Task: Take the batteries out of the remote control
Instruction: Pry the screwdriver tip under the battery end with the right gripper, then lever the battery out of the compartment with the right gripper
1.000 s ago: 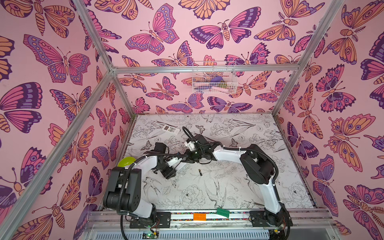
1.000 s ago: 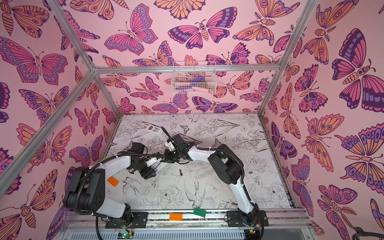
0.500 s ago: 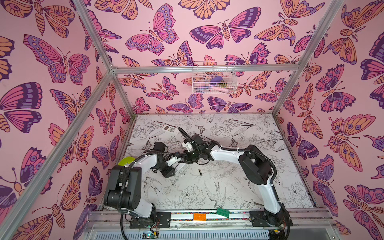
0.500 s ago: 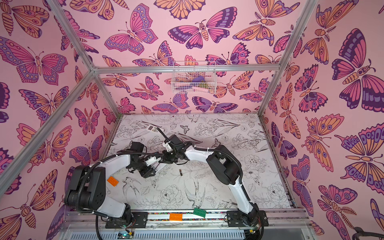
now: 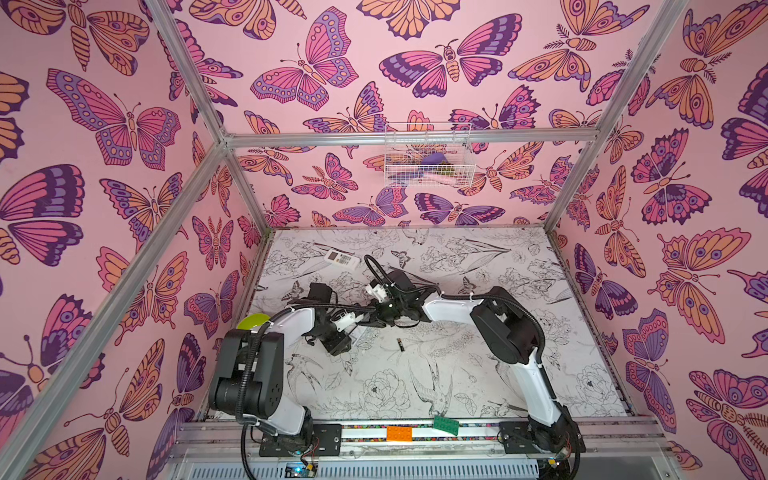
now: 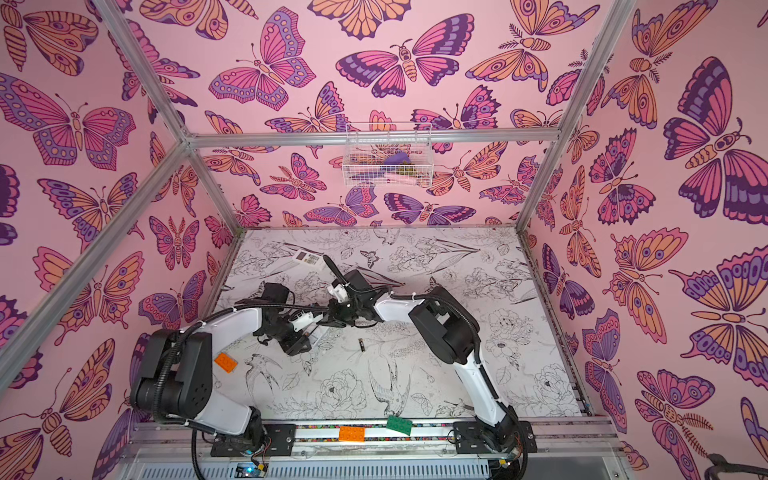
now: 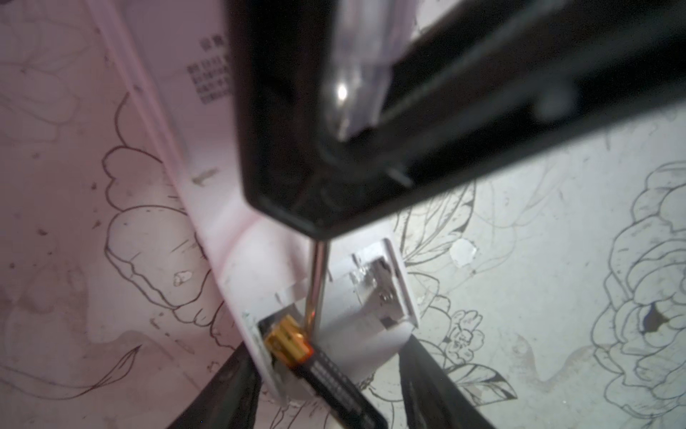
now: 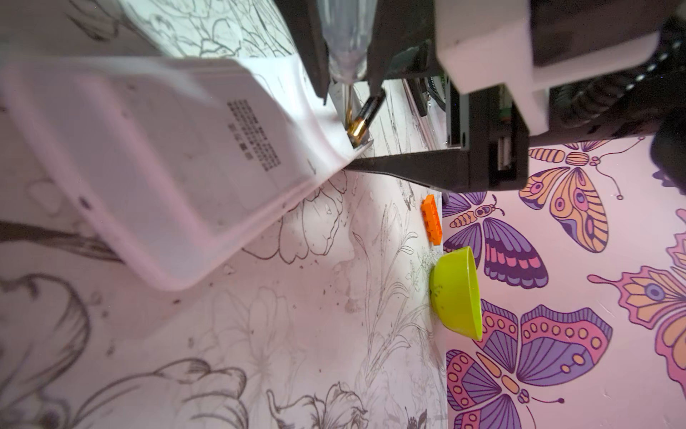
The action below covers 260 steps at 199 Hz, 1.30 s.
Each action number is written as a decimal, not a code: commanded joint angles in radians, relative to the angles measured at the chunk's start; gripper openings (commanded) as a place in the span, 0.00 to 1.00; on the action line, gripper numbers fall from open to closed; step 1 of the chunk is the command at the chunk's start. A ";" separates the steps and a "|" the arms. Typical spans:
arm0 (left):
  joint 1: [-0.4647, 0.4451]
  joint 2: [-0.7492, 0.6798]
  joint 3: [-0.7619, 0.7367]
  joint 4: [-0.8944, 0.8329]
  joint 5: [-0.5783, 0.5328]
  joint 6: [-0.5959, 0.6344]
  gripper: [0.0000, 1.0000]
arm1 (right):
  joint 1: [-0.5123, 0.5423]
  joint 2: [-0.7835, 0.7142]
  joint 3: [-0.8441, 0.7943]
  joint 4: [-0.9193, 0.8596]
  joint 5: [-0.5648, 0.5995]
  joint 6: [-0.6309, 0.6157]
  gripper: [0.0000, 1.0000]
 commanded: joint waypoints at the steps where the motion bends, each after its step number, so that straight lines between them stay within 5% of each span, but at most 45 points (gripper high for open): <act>1: -0.004 -0.021 -0.017 0.001 0.012 -0.011 0.68 | -0.005 -0.029 -0.023 0.074 -0.048 0.030 0.00; 74: -0.002 -0.140 -0.023 0.004 0.046 -0.062 0.80 | -0.007 -0.008 -0.012 0.061 -0.047 0.040 0.00; 128: 0.028 -0.175 -0.055 0.003 0.002 -0.042 0.80 | -0.007 -0.026 -0.015 0.024 -0.029 0.017 0.00; 155: 0.084 -0.224 -0.076 -0.022 -0.076 0.008 0.74 | -0.019 -0.101 -0.058 0.050 -0.016 0.002 0.00; 184: 0.124 -0.312 -0.111 -0.120 -0.026 0.149 0.73 | -0.057 -0.195 -0.115 0.014 -0.021 -0.041 0.00; 260: 0.127 -0.286 -0.151 -0.175 0.017 0.205 0.68 | -0.185 -0.460 -0.360 0.000 0.050 -0.146 0.00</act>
